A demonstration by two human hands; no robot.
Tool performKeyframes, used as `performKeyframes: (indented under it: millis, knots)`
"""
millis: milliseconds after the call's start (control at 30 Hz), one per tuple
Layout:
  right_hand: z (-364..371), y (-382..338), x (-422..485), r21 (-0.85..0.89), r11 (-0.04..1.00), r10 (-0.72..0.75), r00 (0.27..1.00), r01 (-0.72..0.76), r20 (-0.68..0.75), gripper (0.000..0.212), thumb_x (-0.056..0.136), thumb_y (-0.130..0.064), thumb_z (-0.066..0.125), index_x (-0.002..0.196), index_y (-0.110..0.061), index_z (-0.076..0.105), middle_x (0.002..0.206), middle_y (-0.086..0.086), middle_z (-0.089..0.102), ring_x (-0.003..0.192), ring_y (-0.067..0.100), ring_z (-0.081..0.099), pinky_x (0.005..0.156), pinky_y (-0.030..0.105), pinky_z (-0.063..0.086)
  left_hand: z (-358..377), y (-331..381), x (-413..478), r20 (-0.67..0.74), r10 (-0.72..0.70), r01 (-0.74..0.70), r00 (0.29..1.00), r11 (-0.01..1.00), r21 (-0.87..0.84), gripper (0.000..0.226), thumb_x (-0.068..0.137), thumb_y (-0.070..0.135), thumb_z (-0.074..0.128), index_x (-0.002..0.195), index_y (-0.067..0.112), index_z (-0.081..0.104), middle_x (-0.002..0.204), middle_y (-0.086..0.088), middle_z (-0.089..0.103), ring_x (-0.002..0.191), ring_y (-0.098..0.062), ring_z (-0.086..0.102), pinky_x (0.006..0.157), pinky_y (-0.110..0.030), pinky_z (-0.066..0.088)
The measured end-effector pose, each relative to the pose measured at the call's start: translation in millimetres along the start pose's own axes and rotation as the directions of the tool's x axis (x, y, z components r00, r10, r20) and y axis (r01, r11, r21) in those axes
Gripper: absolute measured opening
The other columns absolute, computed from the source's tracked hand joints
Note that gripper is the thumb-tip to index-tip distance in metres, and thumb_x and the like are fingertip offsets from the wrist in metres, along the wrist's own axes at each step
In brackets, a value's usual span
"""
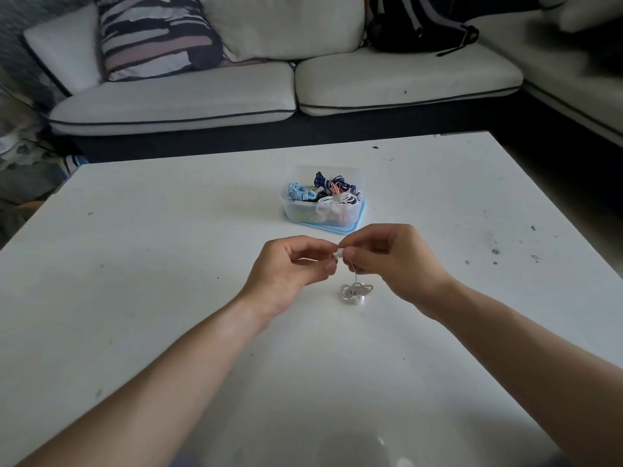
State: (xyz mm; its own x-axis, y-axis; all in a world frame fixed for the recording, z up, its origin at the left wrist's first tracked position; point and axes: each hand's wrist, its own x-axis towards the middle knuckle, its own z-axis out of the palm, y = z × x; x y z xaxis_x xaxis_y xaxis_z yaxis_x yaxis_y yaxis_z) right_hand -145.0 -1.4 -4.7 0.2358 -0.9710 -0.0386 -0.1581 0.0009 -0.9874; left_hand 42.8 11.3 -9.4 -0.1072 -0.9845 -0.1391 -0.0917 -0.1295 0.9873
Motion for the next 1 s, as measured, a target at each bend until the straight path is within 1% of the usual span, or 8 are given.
performKeyframes:
  millis: [133, 267, 400, 533, 600, 667, 800, 1000]
  knots:
    - [-1.7, 0.1, 0.7, -0.034, 0.999, -0.005, 1.000, 0.004, -0.016, 0.008, 0.086, -0.006, 0.074, 0.084, -0.012, 0.078, 0.077, 0.015, 0.072, 0.070, 0.021, 0.065, 0.080, 0.045, 0.058, 0.5, 1.8, -0.7, 0.005, -0.012, 0.012, 1.000, 0.999, -0.040, 0.023, 0.084, -0.005, 0.069, 0.095, 0.015, 0.076, 0.091, -0.009, 0.076, 0.083, -0.019, 0.071, 0.079, -0.024, 0.057]
    - [-1.5, 0.6, 1.0, -0.043, 0.999, 0.004, 1.000, -0.004, -0.011, 0.006, 0.086, -0.008, 0.074, 0.086, -0.013, 0.078, 0.077, 0.015, 0.072, 0.070, 0.020, 0.065, 0.081, 0.046, 0.057, 0.2, 2.4, -0.6, -0.013, -0.015, 0.014, 1.000, 0.998, -0.055, 0.022, 0.086, -0.003, 0.068, 0.088, 0.017, 0.077, 0.088, -0.013, 0.075, 0.080, -0.020, 0.072, 0.078, -0.025, 0.058]
    - [-2.9, 0.6, 1.2, -0.032, 0.999, 0.016, 1.000, -0.016, 0.016, 0.006, 0.087, -0.007, 0.073, 0.087, -0.011, 0.078, 0.076, 0.014, 0.072, 0.069, 0.019, 0.063, 0.080, 0.042, 0.058, -0.4, 3.4, -0.8, -0.010, -0.017, 0.016, 1.000, 0.999, -0.052, 0.017, 0.083, -0.001, 0.071, 0.088, 0.014, 0.076, 0.084, -0.013, 0.074, 0.077, -0.020, 0.072, 0.076, -0.025, 0.058]
    - [-5.1, 0.8, 1.6, 0.023, 0.999, 0.027, 0.995, -0.030, 0.092, 0.008, 0.089, -0.003, 0.070, 0.090, -0.006, 0.077, 0.073, 0.010, 0.070, 0.070, 0.018, 0.063, 0.076, 0.032, 0.057, -1.0, 4.2, -0.9, 0.003, -0.017, 0.017, 1.000, 0.999, -0.048, 0.014, 0.082, -0.001, 0.072, 0.088, 0.012, 0.074, 0.080, -0.009, 0.073, 0.075, -0.019, 0.071, 0.071, -0.024, 0.056]
    - [-5.7, 1.2, 1.9, 0.075, 0.996, 0.037, 0.992, -0.046, 0.119, 0.008, 0.090, -0.003, 0.069, 0.090, -0.004, 0.076, 0.073, 0.011, 0.069, 0.071, 0.018, 0.063, 0.078, 0.032, 0.058, -0.7, 5.2, -1.9, 0.021, -0.037, 0.039, 0.999, 0.993, -0.111, 0.012, 0.076, 0.007, 0.076, 0.086, 0.013, 0.075, 0.081, -0.009, 0.073, 0.075, -0.020, 0.071, 0.071, -0.025, 0.056]
    - [-6.2, 1.5, 2.5, 0.107, 0.992, 0.044, 0.990, -0.059, 0.135, 0.008, 0.090, -0.003, 0.068, 0.089, -0.004, 0.076, 0.075, 0.012, 0.068, 0.073, 0.020, 0.063, 0.082, 0.037, 0.058, 0.3, 5.6, -2.6, 0.046, -0.059, 0.066, 0.997, 0.979, -0.193, 0.016, 0.067, 0.014, 0.076, 0.083, 0.015, 0.075, 0.081, -0.009, 0.074, 0.075, -0.020, 0.072, 0.071, -0.025, 0.057]
    - [-7.7, 1.5, 3.2, 0.139, 0.988, 0.042, 0.988, -0.063, 0.149, 0.007, 0.090, -0.003, 0.068, 0.090, -0.002, 0.075, 0.076, 0.013, 0.069, 0.075, 0.021, 0.063, 0.083, 0.037, 0.057, 2.6, 5.7, -2.3, 0.072, -0.092, 0.110, 0.993, 0.946, -0.306, 0.018, 0.065, 0.009, 0.073, 0.082, 0.011, 0.073, 0.078, -0.010, 0.074, 0.071, -0.017, 0.071, 0.069, -0.023, 0.057]
    - [-9.8, 0.7, 3.4, 0.097, 0.995, 0.001, 0.991, -0.014, 0.136, 0.007, 0.089, -0.001, 0.070, 0.091, -0.002, 0.077, 0.080, 0.017, 0.071, 0.073, 0.018, 0.064, 0.077, 0.029, 0.057, 4.9, 5.4, -1.7, 0.054, -0.109, 0.120, 0.993, 0.938, -0.325, 0.018, 0.064, 0.006, 0.072, 0.081, 0.010, 0.074, 0.077, -0.011, 0.074, 0.069, -0.017, 0.071, 0.068, -0.021, 0.057]
